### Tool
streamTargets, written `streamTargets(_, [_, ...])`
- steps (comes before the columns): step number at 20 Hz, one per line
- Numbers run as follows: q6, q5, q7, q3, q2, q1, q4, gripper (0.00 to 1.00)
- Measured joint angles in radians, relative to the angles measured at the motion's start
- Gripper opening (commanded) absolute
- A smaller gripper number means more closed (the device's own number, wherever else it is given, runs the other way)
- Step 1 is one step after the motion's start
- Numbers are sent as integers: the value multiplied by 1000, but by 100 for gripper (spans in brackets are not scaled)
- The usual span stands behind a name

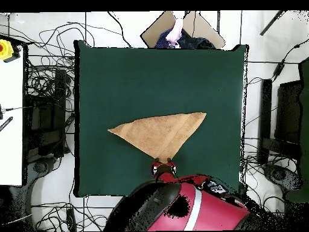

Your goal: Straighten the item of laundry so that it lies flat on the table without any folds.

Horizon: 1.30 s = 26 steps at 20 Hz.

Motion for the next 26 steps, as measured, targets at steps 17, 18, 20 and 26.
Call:
streamTargets(17, [-185, -3, 0, -91, 63, 64, -8, 0])
streamTargets(18, [-187, -3, 0, -91, 63, 64, -8, 0])
streamTargets(20, [-189, -3, 0, -92, 64, 64, -8, 0])
streamTargets(26, [-188, -4, 0, -89, 63, 59, -7, 0])
